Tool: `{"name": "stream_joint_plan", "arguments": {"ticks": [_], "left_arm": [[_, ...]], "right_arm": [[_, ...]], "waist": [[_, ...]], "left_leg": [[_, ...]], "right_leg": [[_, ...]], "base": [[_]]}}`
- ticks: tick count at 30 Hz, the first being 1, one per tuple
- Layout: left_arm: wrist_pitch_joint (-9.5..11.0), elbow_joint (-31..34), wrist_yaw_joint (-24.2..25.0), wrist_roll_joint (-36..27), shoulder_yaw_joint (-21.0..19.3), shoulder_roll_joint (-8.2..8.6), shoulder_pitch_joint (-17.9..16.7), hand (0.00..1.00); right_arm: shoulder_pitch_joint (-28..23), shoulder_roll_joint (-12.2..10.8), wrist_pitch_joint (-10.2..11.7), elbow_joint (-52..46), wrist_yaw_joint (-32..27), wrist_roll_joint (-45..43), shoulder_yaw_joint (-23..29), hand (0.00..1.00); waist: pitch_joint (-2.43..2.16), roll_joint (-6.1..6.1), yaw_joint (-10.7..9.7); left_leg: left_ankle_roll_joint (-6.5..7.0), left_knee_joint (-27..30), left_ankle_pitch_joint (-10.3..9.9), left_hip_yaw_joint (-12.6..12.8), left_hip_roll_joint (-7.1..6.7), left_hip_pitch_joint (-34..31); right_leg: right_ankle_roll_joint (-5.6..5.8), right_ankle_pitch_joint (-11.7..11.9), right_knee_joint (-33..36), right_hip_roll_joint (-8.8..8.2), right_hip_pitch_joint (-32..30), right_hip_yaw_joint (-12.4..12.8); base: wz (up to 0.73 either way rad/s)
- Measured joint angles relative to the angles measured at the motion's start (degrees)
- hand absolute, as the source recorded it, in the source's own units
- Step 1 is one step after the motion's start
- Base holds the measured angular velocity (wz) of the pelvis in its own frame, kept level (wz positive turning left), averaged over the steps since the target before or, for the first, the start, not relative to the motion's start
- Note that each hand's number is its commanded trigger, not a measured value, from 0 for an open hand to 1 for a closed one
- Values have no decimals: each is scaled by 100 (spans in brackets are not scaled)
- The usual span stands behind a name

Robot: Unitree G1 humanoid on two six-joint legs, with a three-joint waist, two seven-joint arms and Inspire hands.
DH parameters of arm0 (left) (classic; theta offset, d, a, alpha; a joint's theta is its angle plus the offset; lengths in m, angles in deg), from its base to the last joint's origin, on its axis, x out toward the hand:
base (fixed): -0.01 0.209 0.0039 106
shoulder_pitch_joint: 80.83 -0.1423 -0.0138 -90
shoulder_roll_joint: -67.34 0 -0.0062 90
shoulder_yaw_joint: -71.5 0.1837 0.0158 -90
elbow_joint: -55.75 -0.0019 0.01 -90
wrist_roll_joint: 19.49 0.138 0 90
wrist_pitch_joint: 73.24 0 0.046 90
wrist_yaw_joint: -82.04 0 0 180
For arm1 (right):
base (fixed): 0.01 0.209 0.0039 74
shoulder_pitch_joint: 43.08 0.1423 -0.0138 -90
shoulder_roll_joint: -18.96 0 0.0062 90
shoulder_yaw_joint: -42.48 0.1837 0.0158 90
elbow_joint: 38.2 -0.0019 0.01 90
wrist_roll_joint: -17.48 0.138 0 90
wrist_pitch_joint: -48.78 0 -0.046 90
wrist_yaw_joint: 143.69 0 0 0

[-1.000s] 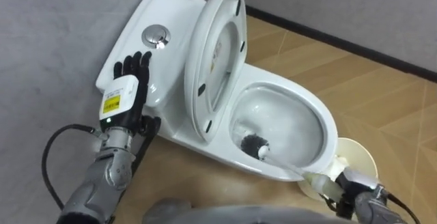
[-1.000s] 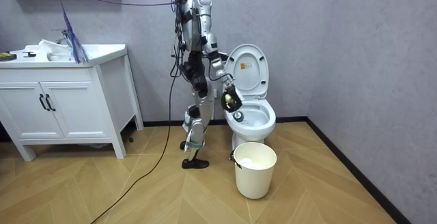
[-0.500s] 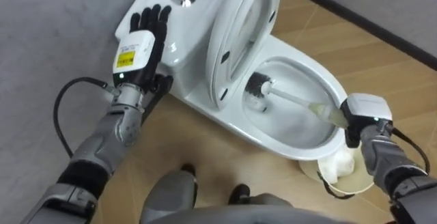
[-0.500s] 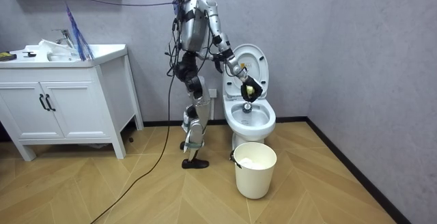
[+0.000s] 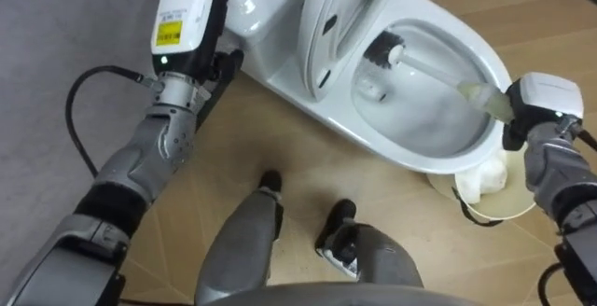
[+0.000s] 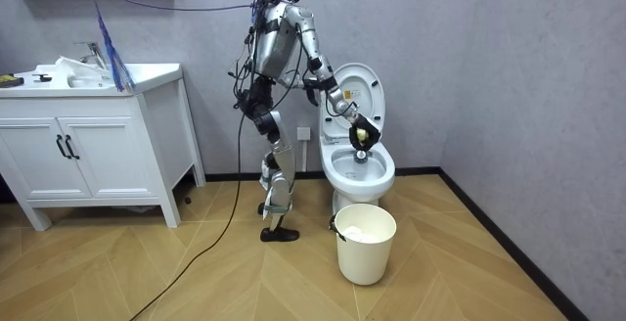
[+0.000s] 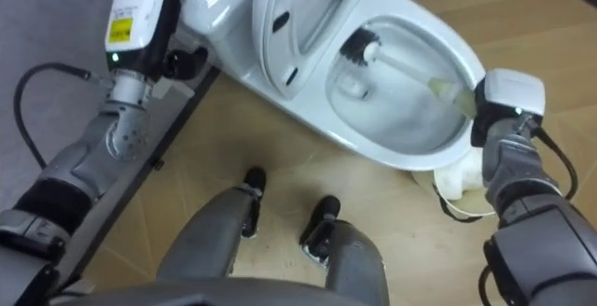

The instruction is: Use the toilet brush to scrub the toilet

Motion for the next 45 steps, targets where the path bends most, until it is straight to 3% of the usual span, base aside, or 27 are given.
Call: {"name": "stream_joint_plan", "arguments": {"ticks": [5, 8, 11, 12, 17, 19, 24, 30, 32, 35, 38, 45], "left_arm": [[-125, -104, -67, -23, -18, -34, 61, 0], [-133, -136, -129, -40, 53, -42, 15, 0], [-168, -153, -283, -37, 123, -41, -57, 0], [-175, -151, -294, -34, 123, -41, -84, 0], [-425, -200, -398, -112, 224, 72, -269, 0], [-490, -237, -460, -229, 254, 76, -320, 0], [-671, -321, -645, -539, 506, 70, -302, 0], [-798, -261, -686, -538, 579, 81, -121, 0], [-809, -253, -685, -549, 596, 78, -43, 0], [-837, -136, -694, -540, 546, 48, 21, 0], [-878, -58, -751, -536, 544, 20, 154, 0], [-939, -233, -649, -532, 608, 26, 312, 0]], "right_arm": [[-36, 24, -303, -425, 57, -362, -291, 100], [-307, 36, -445, -621, 95, -443, -464, 100], [-637, 33, -471, -787, 178, -482, -454, 100], [-714, 30, -501, -851, 219, -530, -452, 100], [-1216, -29, -736, -870, 440, -869, -736, 100], [-1200, -25, -740, -854, 452, -867, -791, 100], [-927, -33, -755, -607, 379, -620, -1035, 100], [-338, -21, -421, -135, 468, 548, -1005, 100], [11, -18, -322, 104, 531, 1282, -802, 100], [402, 10, -325, 383, 534, 1527, -148, 100], [473, 59, -331, 459, 574, 1512, -147, 100], [475, 4, -335, 405, 669, 1092, -188, 100]], "waist": [[16, 44, -5], [-5, 91, -36], [-9, 233, -102], [-18, 268, -122], [-157, 513, -250], [-168, 537, -320], [-157, 554, -320], [-120, 517, -307], [-51, 409, -316], [-24, 367, -381], [56, 220, -369], [46, 249, -385]], "left_leg": [[1, -3, 8, 122, 53, -47], [-7, 8, 13, 99, 46, -35], [-4, 7, 13, 95, 21, -50], [-2, 5, 11, 95, 19, -51], [5, -60, 19, 114, 2, -6], [4, -103, 31, 142, -4, 62], [9, -154, 47, 217, -15, 167], [66, -179, 98, 338, -53, 63], [93, -206, 147, 382, -137, 37], [120, -94, 163, 401, -166, -134], [125, 57, 164, 395, -169, -243], [147, 106, 176, 399, -207, -275]], "right_leg": [[-45, 15, 9, 14, -99, 75], [-47, 14, 7, 17, -75, 25], [-33, 6, -1, 13, -75, 3], [-31, 5, -8, 12, -75, 3], [-16, -35, 8, -16, -62, 8], [-19, -56, 18, -30, -31, 42], [-6, -66, 16, -29, 17, 161], [7, -123, 285, -192, -245, 222], [38, -183, 521, -312, -422, 346], [47, -205, 637, -394, -579, 328], [37, -221, 706, -407, -653, 333], [41, -215, 821, -424, -713, 340]], "base": [[-14], [6], [6], [0], [2], [-5], [-6], [-1], [0], [4], [3], [0]]}}
